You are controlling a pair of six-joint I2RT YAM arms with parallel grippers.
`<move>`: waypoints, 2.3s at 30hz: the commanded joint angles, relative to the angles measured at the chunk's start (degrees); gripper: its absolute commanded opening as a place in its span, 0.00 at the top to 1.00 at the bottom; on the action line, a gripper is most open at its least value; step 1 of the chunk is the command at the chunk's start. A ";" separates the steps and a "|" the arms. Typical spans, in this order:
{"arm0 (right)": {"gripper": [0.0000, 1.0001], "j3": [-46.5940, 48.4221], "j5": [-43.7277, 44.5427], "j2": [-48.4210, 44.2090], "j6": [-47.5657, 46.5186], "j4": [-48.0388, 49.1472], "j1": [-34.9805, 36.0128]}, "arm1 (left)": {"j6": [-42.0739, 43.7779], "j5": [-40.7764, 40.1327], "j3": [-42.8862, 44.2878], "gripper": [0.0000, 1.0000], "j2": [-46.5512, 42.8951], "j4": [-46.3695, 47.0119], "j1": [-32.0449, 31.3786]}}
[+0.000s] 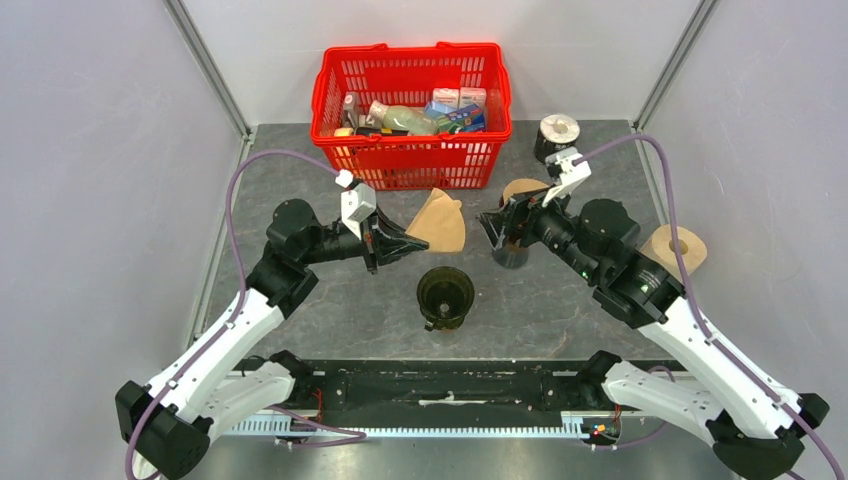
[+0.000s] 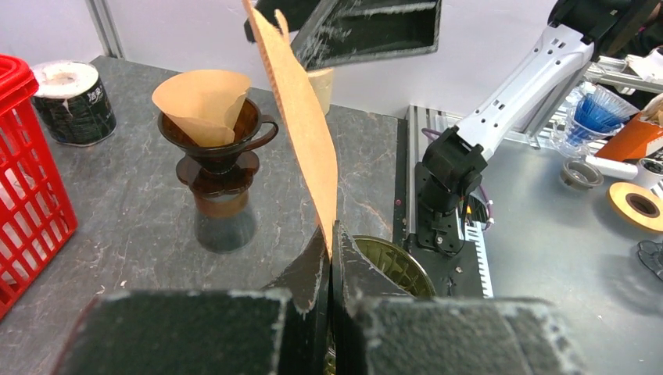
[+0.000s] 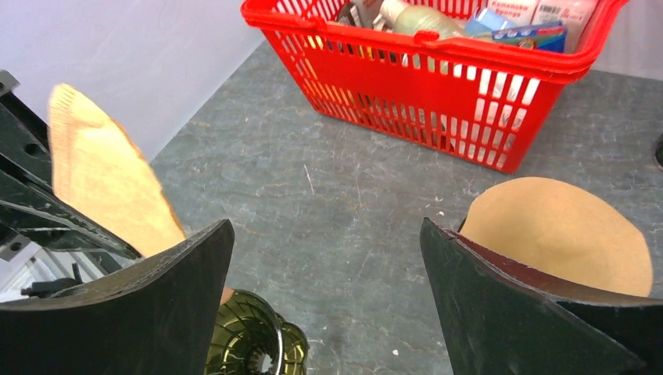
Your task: Place the coffee filter in the dripper
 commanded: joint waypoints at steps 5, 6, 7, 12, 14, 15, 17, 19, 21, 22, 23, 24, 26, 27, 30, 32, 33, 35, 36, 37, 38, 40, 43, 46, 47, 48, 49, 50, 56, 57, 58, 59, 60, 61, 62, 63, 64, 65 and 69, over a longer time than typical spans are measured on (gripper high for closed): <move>0.03 2.67 -8.19 2.67 -1.73 -1.11 0.03 | 2.31 1.24 1.92 0.98 1.27 1.65 -0.18; 0.03 2.66 -8.36 2.67 -1.77 -0.86 0.06 | 2.29 1.19 1.93 0.98 1.44 1.66 -0.20; 0.03 2.76 -8.50 2.73 -1.88 -0.73 0.06 | 2.27 1.06 1.97 0.98 1.41 1.64 -0.22; 0.03 3.10 -9.44 2.79 -1.35 -0.86 0.06 | 2.52 -0.28 1.97 0.98 1.42 0.69 -0.18; 0.03 3.19 -9.34 2.65 -1.35 -0.88 0.06 | 2.78 -0.60 1.97 0.98 1.46 0.48 -0.18; 0.03 3.36 -9.08 2.62 -1.31 -0.88 0.01 | 2.80 -0.60 1.97 0.98 1.41 0.48 -0.18; 0.03 3.76 -8.24 2.71 -1.27 -1.05 0.05 | 2.80 -0.60 1.98 0.98 1.41 0.35 -0.18; 0.03 4.18 -6.93 2.73 -1.54 -1.07 0.05 | 2.76 -0.52 1.97 0.98 1.41 0.35 -0.18; 0.03 4.56 -5.04 2.88 -1.58 -0.97 0.05 | 2.80 -0.30 2.05 0.98 1.43 0.31 -0.20; 0.03 4.80 -4.43 2.95 -1.56 -0.93 0.01 | 2.80 -0.21 2.02 0.98 1.45 0.26 -0.18; 0.03 5.03 -3.92 3.07 -1.58 -0.93 0.05 | 2.80 -0.17 1.97 0.98 1.45 0.30 -0.18; 0.03 5.16 -3.80 3.16 -1.48 -0.66 0.06 | 2.86 -0.07 1.97 0.98 1.43 0.26 -0.19; 0.03 5.42 -4.44 3.56 -1.43 -0.04 -0.04 | 2.88 -0.07 2.00 0.98 1.54 0.17 -0.18; 0.03 5.62 -4.67 3.68 -1.41 0.24 0.01 | 2.89 -0.08 2.06 0.98 1.53 0.13 -0.20; 0.03 6.31 -5.29 4.15 -1.39 0.24 0.06 | 2.97 -0.25 2.08 0.98 1.53 -0.05 -0.18; 0.03 6.49 -5.70 4.22 -1.38 0.20 -0.03 | 3.06 -0.34 2.08 0.98 1.54 -0.13 -0.18; 0.03 6.44 -5.77 4.17 -1.28 0.17 0.00 | 3.06 -0.38 2.06 0.98 1.54 -0.19 -0.18; 0.03 6.44 -6.12 3.97 -1.21 0.20 0.00 | 3.06 -0.43 2.06 0.98 1.57 -0.22 -0.24; 0.03 6.45 -6.22 4.05 -1.06 0.23 -0.01 | 3.06 -0.43 2.06 0.98 1.62 -0.24 -0.18; 0.03 6.46 -6.22 4.01 -1.01 0.19 0.03 | 3.06 -0.43 2.06 0.98 1.70 -0.23 -0.18; 0.03 6.53 -6.22 4.02 -0.95 0.20 0.05 | 3.06 -0.52 2.11 0.98 1.77 -0.22 -0.18; 0.03 6.62 -6.22 3.97 -0.88 0.05 0.01 | 3.06 -0.60 2.15 0.98 1.90 -0.31 -0.18; 0.03 6.66 -6.22 3.62 -0.98 0.03 0.05 | 3.06 -0.60 2.15 0.98 2.01 -0.40 -0.25; 0.03 6.73 -6.08 3.56 -1.25 0.00 0.04 | 3.15 -0.43 2.14 0.98 2.15 -0.40 -0.18; 0.03 6.71 -5.89 3.51 -1.40 -0.01 0.01 | 3.15 -0.43 2.15 0.98 2.13 -0.44 -0.18; 0.03 6.76 -5.85 3.49 -1.52 0.05 0.05 | 3.15 -0.33 2.15 0.98 2.08 -0.40 -0.19; 0.03 6.71 -5.75 3.54 -1.60 0.06 0.06 | 3.23 -0.34 2.15 0.98 2.11 -0.40 -0.21; 0.03 6.71 -5.69 3.59 -1.67 0.00 0.06 | 3.24 -0.30 2.15 0.98 2.12 -0.48 -0.22; 0.03 6.89 -6.20 3.15 -1.57 -0.06 0.04 | 3.50 -0.53 2.42 0.98 2.39 -1.19 -0.19; 0.03 6.89 -6.26 3.19 -1.55 -0.08 0.05 | 3.50 -0.49 2.41 0.98 2.45 -1.17 -0.18; 0.03 6.88 -6.22 3.23 -1.51 -0.07 0.05 | 3.50 -0.44 2.41 0.98 2.46 -1.17 -0.18; 0.03 6.90 -6.22 3.25 -1.59 -0.03 0.04 | 3.57 -0.43 2.42 0.98 2.51 -1.19 -0.18; 0.03 6.98 -6.17 3.11 -1.54 -0.10 0.05 | 3.59 -0.43 2.33 0.98 2.49 -1.19 -0.23; 0.03 6.99 -6.26 3.06 -1.59 -0.12 0.04 | 3.59 -0.43 2.32 0.98 2.51 -1.19 -0.19; 0.03 7.05 -6.22 2.97 -1.54 -0.17 0.06 | 3.59 -0.43 2.32 0.98 2.48 -1.27 -0.18; 0.03 7.12 -6.11 2.80 -1.66 -0.19 0.08 | 3.59 -0.43 2.35 0.98 2.49 -1.28 -0.18; 0.03 7.17 -6.09 2.75 -1.68 -0.34 0.05 | 3.59 -0.41 2.41 0.98 2.51 -1.28 -0.18; 0.03 7.15 -6.04 2.60 -1.71 -0.42 0.04 | 3.59 -0.43 2.41 0.98 2.54 -1.28 -0.19; 0.03 6.97 -6.00 2.28 -1.63 -0.40 0.05 | 3.63 -0.43 2.42 0.98 2.65 -1.28 -0.18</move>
